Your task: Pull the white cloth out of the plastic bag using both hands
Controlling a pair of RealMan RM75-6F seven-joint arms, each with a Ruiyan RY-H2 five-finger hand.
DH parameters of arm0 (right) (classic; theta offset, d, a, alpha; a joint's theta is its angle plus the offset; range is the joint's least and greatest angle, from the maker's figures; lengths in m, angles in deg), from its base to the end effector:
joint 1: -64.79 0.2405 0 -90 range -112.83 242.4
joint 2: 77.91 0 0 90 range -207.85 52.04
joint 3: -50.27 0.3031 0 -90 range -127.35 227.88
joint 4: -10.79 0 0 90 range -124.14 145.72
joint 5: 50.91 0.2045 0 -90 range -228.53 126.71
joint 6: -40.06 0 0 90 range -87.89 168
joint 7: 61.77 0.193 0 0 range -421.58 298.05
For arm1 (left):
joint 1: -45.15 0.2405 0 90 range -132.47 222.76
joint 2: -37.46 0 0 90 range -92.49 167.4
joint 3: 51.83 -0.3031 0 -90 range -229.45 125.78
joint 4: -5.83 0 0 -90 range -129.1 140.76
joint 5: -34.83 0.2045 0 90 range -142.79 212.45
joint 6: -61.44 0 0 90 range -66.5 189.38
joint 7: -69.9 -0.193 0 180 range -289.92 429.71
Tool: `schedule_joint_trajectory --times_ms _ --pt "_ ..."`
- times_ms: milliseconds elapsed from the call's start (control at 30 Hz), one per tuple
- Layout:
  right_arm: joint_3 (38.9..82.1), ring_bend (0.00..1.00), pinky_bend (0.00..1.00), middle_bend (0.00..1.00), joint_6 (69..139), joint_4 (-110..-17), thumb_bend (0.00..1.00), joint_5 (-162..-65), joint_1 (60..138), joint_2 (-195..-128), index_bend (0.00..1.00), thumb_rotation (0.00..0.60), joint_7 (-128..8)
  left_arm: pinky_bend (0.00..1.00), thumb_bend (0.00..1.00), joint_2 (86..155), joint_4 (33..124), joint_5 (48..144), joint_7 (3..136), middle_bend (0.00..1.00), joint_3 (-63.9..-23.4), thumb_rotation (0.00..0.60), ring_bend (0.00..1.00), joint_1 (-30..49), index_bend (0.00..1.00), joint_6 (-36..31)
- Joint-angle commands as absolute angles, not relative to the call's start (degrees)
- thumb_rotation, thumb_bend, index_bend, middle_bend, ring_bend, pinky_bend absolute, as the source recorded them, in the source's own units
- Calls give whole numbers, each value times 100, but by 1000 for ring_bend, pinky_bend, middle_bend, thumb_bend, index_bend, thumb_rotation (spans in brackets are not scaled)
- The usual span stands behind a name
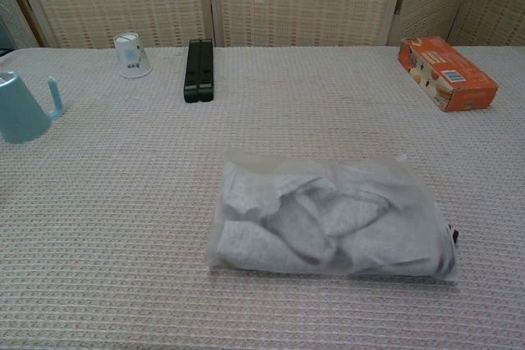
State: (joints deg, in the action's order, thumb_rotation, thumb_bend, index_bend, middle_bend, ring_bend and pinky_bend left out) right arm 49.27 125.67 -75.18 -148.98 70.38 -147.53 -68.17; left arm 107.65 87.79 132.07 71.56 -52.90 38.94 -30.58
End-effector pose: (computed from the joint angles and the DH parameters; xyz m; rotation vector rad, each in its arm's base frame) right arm -0.3314 -0.2200 0.1321 1.6419 -0.7401 0.8952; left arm -0.3348 0.2251 0.1537 -1.5516 -0.7395 -1.0268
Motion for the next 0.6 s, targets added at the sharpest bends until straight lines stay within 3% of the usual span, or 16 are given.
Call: schedule_joint_trajectory --times_ms 33,200,367,500,600 --pt "4898 0 0 0 12558 -7496 120 -14938 7051 -14790 0 600 -6868 152 220 10767 8763 13237 7152 198 -5314 600 69 3877 225 -3023" --pt "4881 0 0 0 12582 -7504 121 -14931 7045 -14755 0 600 -6828 188 220 10823 8695 13536 7230 212 -5449 600 82 3816 223 -3029" --pt "4907 0 0 0 12698 -7531 120 -14882 6997 -14694 0 600 -6781 369 210 11062 8579 14113 7374 292 -5712 600 191 3755 238 -3139" --pt "4922 0 0 0 12729 -7557 120 -14832 6979 -14665 0 600 -6716 542 199 11458 8387 14437 7390 460 -5826 600 365 3686 269 -3160" --pt "4957 0 0 0 12684 -7556 120 -14752 6994 -14683 0 600 -6750 687 199 11765 8319 14628 7395 659 -5893 600 559 3599 299 -3097"
